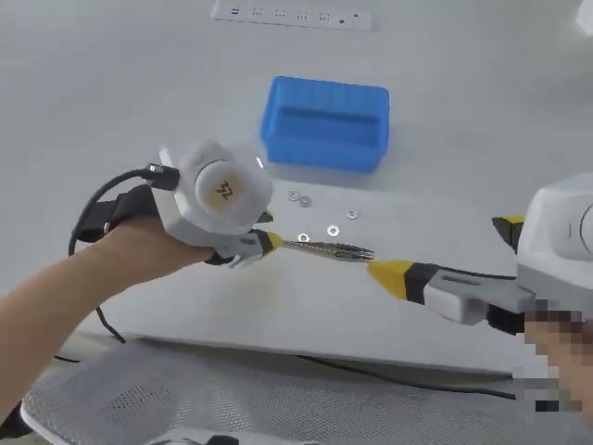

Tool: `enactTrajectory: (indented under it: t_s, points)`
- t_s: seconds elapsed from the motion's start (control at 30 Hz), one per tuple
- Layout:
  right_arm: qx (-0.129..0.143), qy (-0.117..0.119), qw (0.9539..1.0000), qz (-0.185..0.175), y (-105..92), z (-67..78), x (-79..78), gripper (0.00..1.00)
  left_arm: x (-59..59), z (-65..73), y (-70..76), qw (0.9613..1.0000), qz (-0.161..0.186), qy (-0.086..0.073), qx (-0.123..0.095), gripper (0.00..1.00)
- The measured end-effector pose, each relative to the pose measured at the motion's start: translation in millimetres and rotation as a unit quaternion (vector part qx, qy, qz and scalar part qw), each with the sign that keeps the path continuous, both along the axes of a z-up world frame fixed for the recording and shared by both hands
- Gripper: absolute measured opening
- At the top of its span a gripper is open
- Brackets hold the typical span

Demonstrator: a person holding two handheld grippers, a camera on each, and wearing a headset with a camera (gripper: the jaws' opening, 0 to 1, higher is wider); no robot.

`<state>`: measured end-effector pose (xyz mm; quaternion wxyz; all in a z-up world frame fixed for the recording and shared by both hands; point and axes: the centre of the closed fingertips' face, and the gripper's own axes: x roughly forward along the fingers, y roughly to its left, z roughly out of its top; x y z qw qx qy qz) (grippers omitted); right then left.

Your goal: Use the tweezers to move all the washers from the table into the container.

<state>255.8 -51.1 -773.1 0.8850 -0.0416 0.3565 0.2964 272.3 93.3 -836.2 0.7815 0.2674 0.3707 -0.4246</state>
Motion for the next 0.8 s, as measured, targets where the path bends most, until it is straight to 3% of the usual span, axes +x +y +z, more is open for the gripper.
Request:
enactTrajectory:
  t_s: [0.23, 0.5, 0.8]
  points:
    - [-0.004, 0.008, 0.9999, 0.01, 3.7, -5.5, 2.5, 0.96, -2.3, -19.0, -4.5, 0.9996, -0.019, 0.013, 0.013, 0.09]
    - [-0.012, 0.019, 0.9996, 0.017, 1.9, -11.8, 2.3, 0.96, -6.0, -26.2, -7.3, 0.9985, -0.042, 0.025, 0.022, 0.07]
    - [-0.014, 0.027, 0.9991, 0.029, 9.3, -17.9, 0.2, 0.96, -15.0, -26.8, -19.4, 0.9969, -0.073, 0.011, 0.025, 0.0]
